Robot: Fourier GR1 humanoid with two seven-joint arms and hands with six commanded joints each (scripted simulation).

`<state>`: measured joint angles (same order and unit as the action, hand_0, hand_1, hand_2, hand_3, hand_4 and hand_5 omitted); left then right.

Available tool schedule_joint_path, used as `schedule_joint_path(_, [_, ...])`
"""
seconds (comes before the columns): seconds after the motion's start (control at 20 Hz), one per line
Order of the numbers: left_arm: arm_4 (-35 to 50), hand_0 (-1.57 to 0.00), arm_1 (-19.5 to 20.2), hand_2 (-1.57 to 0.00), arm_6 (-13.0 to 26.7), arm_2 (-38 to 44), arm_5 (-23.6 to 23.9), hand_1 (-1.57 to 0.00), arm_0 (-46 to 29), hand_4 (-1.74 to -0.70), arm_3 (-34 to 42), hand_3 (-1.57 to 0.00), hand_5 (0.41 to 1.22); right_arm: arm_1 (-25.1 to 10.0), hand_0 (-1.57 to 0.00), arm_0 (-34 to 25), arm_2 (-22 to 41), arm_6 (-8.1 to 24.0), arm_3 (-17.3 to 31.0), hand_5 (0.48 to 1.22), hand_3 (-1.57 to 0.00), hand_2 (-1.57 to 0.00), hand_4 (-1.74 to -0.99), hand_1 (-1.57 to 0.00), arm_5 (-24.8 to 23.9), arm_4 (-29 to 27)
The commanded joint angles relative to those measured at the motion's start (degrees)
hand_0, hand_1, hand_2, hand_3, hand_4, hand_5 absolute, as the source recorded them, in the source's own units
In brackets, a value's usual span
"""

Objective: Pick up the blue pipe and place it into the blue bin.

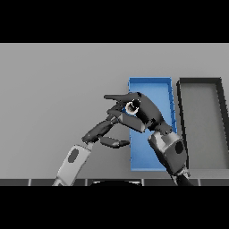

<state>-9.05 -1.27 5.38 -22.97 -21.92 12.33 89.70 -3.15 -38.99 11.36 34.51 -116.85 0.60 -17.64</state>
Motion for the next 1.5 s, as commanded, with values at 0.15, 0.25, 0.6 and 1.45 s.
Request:
schedule_joint_path(0.15, [0.0,0.0,-0.1,0.0,1.9,0.3,0.1,0.0,0.3,-0.9,-0.1,0.0,0.432,-9.5,-1.57,-9.2,-8.4,0.4,2.5,1.221,-1.57,-1.57,-1.741,-1.57,-6.5,-1.6])
schedule_joint_path(0.25, [-0.3,0.0,0.6,0.0,1.8,0.0,0.0,0.0,-0.1,-0.89,0.8,0.0,0.428,-14.4,-1.57,-9.9,-10.7,0.4,5.0,1.221,-1.57,-1.57,-1.741,-1.57,-8.4,-1.9])
schedule_joint_path(0.6, [-1.1,0.0,1.5,0.0,0.2,0.6,0.5,0.0,0.4,-0.87,0.2,0.0,0.413,-23.9,-1.57,2.2,-18.5,0.4,7.2,1.221,-1.57,-1.57,-1.741,-1.57,-9.0,-4.7])
schedule_joint_path(1.45, [-0.2,0.0,1.6,0.0,1.5,-0.6,0.2,0.0,-2.1,-0.89,2.8,0.0,0.42,-27.5,-1.57,40.7,-3.4,0.4,0.6,1.221,-1.26,-1.57,-1.741,-1.57,-32.0,-4.2])
